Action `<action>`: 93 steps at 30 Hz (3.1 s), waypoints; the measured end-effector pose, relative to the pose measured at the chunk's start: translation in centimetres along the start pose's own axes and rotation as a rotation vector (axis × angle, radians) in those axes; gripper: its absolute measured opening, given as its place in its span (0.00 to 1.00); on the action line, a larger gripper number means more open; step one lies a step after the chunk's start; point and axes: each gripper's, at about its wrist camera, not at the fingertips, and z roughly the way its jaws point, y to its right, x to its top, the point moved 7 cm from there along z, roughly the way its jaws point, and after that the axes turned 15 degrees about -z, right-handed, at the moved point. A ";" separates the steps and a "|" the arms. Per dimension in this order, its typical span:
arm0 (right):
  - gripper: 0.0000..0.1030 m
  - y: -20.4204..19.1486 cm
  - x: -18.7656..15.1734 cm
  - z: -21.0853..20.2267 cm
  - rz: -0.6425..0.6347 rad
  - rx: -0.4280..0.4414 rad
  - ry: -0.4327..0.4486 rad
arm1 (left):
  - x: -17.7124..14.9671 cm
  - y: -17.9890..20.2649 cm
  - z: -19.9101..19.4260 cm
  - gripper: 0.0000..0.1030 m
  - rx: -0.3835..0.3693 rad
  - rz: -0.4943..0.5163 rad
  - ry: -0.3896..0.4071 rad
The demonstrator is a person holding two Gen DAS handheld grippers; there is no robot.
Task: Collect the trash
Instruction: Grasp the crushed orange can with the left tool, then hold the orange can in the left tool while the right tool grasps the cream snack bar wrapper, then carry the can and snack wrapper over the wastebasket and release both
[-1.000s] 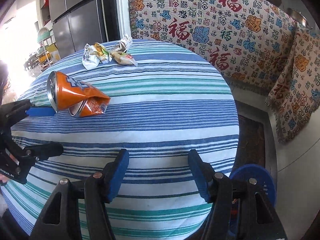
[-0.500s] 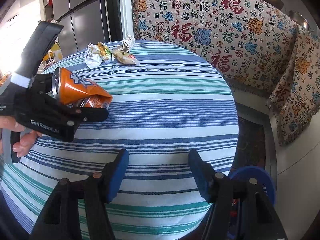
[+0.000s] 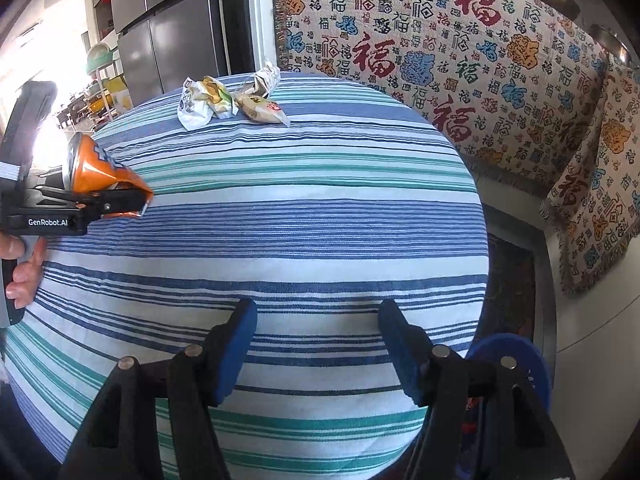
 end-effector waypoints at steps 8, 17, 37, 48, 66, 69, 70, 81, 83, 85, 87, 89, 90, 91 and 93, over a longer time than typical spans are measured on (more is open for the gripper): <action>0.66 -1.2 3.4 2.6 -0.087 0.085 -0.008 | -0.8 -4.0 -1.6 0.81 0.021 -0.039 0.013; 0.67 -0.7 12.3 9.4 -0.156 0.136 -0.029 | -1.6 -2.7 -0.8 0.99 0.042 0.052 -0.031; 0.32 0.7 12.8 8.8 -0.051 0.020 -0.005 | -1.1 -3.1 -0.6 1.00 0.065 0.027 -0.023; 0.37 -3.2 4.5 1.4 -0.058 -0.034 0.021 | -0.5 -4.9 -0.5 1.00 0.128 -0.063 -0.002; 0.70 -3.0 4.1 2.4 -0.071 0.048 0.005 | -0.6 -4.0 -0.4 1.00 0.077 0.020 -0.027; 0.70 -3.1 4.3 2.6 -0.072 0.051 0.005 | -0.6 -4.1 -0.4 1.00 0.084 0.015 -0.022; 0.68 -3.2 4.3 2.6 -0.067 0.055 0.002 | -0.6 -4.1 -0.5 0.98 0.082 0.018 -0.019; 0.26 -2.9 5.1 0.5 -0.025 0.077 0.039 | -0.2 -3.6 -2.5 0.86 0.005 -0.019 0.041; 0.26 -2.8 4.9 -0.1 -0.027 0.068 0.044 | -0.1 -3.2 -3.3 0.86 -0.017 -0.028 0.054; 0.26 -2.5 4.6 -0.6 -0.025 0.060 0.042 | 0.2 -2.6 -4.2 0.86 -0.035 -0.028 0.067; 0.26 -2.0 4.2 -1.2 -0.008 0.060 0.042 | 0.4 -1.8 -4.9 0.86 -0.055 -0.027 0.074; 0.26 -1.2 3.9 -2.0 0.013 0.058 0.047 | 0.5 -0.4 -5.5 0.86 -0.076 -0.016 0.078; 0.26 -0.7 3.7 -2.5 0.026 0.055 0.052 | 0.5 0.5 -5.7 0.86 -0.083 -0.006 0.077; 0.26 -0.1 3.5 -2.9 0.038 0.048 0.056 | 0.5 1.4 -5.9 0.86 -0.093 0.011 0.077; 0.26 1.2 3.0 -3.8 0.060 0.026 0.063 | 0.4 3.4 -6.3 0.86 -0.103 0.040 0.078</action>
